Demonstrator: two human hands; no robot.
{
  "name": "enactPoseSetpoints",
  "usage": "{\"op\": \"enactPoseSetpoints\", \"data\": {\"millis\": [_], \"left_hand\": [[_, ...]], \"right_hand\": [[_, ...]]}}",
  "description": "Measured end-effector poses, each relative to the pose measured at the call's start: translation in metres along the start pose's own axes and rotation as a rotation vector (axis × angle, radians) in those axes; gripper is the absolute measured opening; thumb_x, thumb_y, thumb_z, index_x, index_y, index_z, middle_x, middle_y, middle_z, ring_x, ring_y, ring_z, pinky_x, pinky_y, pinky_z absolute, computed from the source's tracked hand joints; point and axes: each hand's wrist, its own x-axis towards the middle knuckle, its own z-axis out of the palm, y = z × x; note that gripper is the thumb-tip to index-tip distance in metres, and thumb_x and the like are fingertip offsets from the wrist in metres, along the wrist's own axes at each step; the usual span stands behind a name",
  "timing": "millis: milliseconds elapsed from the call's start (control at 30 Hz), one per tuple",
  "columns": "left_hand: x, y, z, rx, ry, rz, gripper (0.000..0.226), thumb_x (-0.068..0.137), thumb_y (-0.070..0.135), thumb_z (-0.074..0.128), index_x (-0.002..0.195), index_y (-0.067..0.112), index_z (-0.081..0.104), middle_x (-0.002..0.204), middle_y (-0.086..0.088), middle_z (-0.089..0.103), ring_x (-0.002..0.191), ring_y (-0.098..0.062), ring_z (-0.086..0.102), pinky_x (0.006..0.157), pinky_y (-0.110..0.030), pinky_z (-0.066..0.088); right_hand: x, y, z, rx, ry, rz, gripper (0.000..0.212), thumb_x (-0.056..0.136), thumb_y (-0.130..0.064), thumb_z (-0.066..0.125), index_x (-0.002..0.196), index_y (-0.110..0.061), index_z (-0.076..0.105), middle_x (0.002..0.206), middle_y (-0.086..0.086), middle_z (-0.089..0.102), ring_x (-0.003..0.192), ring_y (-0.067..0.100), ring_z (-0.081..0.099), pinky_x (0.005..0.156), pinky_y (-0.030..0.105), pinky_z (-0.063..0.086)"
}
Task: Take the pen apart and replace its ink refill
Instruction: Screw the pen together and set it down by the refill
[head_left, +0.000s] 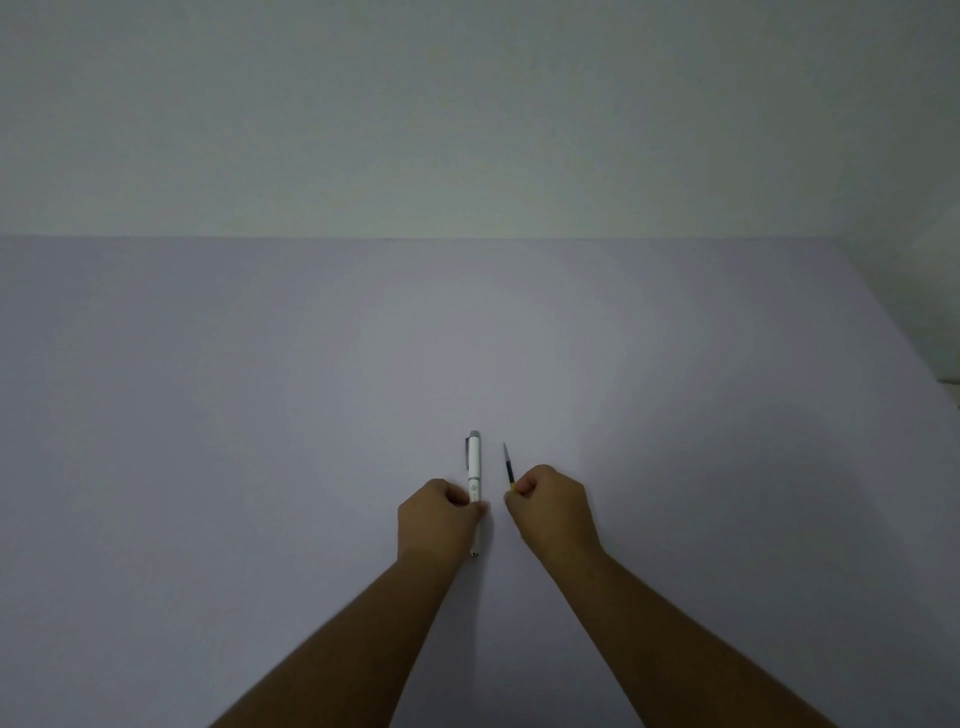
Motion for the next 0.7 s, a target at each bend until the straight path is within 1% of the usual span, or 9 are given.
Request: {"op": "enactPoseSetpoints", "data": {"millis": [67,133,300,433,567,633,667,700], "left_hand": [[0.001,-0.001,0.001,0.000,0.001,0.002,0.014,0.077,0.029,0.072,0.079,0.019,0.063,0.072,0.006,0.062,0.066,-0.008,0.058,0.055,-0.017,0.042],[0.001,-0.002,0.001,-0.002,0.005,0.002,0.016,0.076,0.030,0.073,0.079,0.019,0.063,0.072,0.006,0.062,0.066,-0.008,0.058,0.056,-0.017,0.043],[0.003,-0.004,0.001,-0.004,0.011,0.005,0.020,0.075,0.034,0.074,0.082,0.017,0.065,0.074,0.004,0.064,0.067,-0.008,0.058,0.057,-0.018,0.043],[0.003,-0.005,0.001,-0.009,0.004,0.001,0.023,0.074,0.037,0.074,0.082,0.017,0.065,0.075,0.004,0.065,0.067,-0.008,0.058,0.057,-0.018,0.043],[0.001,-0.002,-0.003,-0.021,0.018,-0.001,0.025,0.080,0.040,0.065,0.086,0.016,0.063,0.078,0.002,0.065,0.068,-0.009,0.058,0.059,-0.021,0.044],[-0.001,0.001,-0.008,-0.032,0.034,0.023,0.026,0.087,0.038,0.056,0.096,0.015,0.064,0.086,0.000,0.066,0.073,-0.012,0.058,0.069,-0.026,0.047],[-0.003,0.004,-0.013,-0.023,0.044,0.032,0.029,0.090,0.035,0.051,0.106,0.013,0.062,0.094,-0.003,0.066,0.081,-0.015,0.059,0.075,-0.029,0.047],[-0.003,0.005,-0.017,0.000,0.056,0.054,0.034,0.092,0.031,0.046,0.117,0.012,0.058,0.108,-0.008,0.065,0.093,-0.021,0.059,0.084,-0.032,0.046]], "right_hand": [[0.000,0.001,0.001,-0.005,0.001,-0.011,0.009,0.082,-0.020,0.060,0.088,-0.013,0.063,0.090,0.007,0.069,0.076,0.021,0.062,0.068,0.028,0.052],[0.000,0.002,0.001,-0.007,0.006,-0.019,0.009,0.082,-0.021,0.060,0.087,-0.013,0.063,0.090,0.007,0.069,0.074,0.019,0.060,0.067,0.027,0.050],[0.001,0.004,0.002,0.004,0.009,-0.029,0.012,0.082,-0.023,0.063,0.088,-0.012,0.063,0.089,0.008,0.069,0.081,0.023,0.064,0.073,0.030,0.054],[0.001,0.005,0.001,0.010,0.008,-0.037,0.014,0.082,-0.024,0.063,0.088,-0.011,0.063,0.086,0.008,0.068,0.078,0.025,0.065,0.073,0.032,0.056],[0.000,0.003,0.000,0.009,0.036,-0.060,0.020,0.086,-0.029,0.059,0.084,-0.010,0.062,0.074,0.003,0.062,0.070,0.020,0.061,0.064,0.027,0.049],[0.001,0.001,-0.002,0.002,0.069,-0.056,0.022,0.091,-0.028,0.052,0.080,-0.010,0.060,0.069,0.001,0.058,0.066,0.019,0.057,0.060,0.027,0.047],[0.001,0.001,-0.005,-0.003,0.087,-0.049,0.023,0.092,-0.025,0.049,0.080,-0.009,0.060,0.070,0.003,0.058,0.066,0.019,0.056,0.058,0.026,0.045],[0.002,0.000,-0.007,0.000,0.116,-0.057,0.024,0.093,-0.023,0.046,0.084,-0.008,0.062,0.074,0.005,0.062,0.067,0.018,0.055,0.059,0.026,0.043]]}}
